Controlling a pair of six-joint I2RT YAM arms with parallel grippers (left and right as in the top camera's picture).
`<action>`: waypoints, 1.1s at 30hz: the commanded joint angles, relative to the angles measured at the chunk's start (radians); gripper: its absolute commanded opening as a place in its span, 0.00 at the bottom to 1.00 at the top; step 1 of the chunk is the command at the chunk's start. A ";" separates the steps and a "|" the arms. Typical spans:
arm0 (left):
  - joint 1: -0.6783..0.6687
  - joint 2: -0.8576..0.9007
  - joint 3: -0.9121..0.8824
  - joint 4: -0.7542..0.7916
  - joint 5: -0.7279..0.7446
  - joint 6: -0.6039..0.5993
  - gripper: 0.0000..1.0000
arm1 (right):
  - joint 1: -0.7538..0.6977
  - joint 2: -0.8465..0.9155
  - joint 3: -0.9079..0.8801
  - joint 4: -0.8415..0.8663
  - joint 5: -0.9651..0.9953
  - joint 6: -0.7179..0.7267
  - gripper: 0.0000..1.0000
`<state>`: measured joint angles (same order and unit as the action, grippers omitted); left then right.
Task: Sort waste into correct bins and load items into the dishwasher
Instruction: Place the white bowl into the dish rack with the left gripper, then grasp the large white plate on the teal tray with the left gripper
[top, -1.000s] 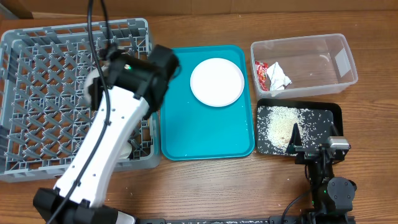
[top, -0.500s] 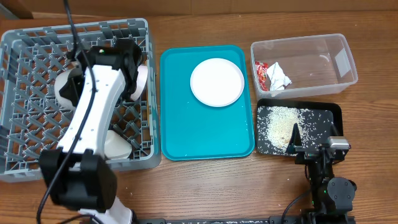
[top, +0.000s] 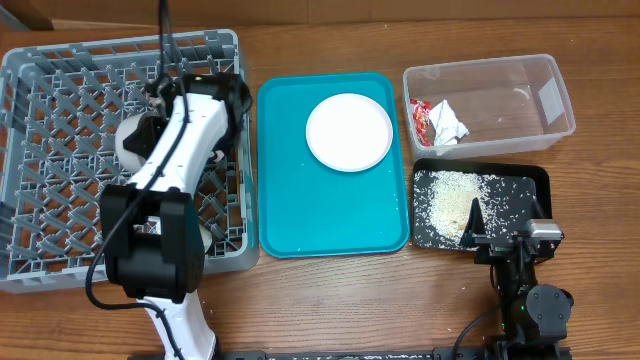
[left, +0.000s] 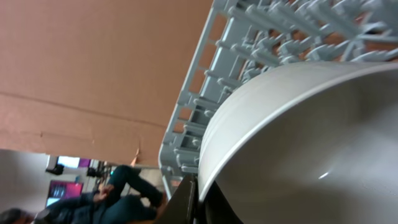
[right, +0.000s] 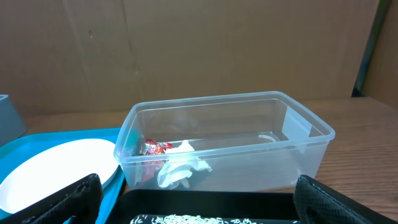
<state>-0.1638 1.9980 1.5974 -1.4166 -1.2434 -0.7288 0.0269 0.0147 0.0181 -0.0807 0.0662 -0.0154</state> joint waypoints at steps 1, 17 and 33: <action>-0.034 0.026 -0.004 0.016 0.019 0.000 0.07 | 0.000 -0.011 -0.010 0.004 -0.001 -0.004 1.00; -0.074 0.026 -0.006 -0.023 0.165 0.021 0.31 | 0.000 -0.011 -0.010 0.004 -0.001 -0.004 1.00; -0.106 -0.108 0.267 -0.103 0.466 -0.040 1.00 | 0.000 -0.011 -0.010 0.004 -0.001 -0.004 1.00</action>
<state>-0.2668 1.9633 1.7817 -1.5616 -0.9291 -0.7937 0.0269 0.0147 0.0181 -0.0799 0.0666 -0.0154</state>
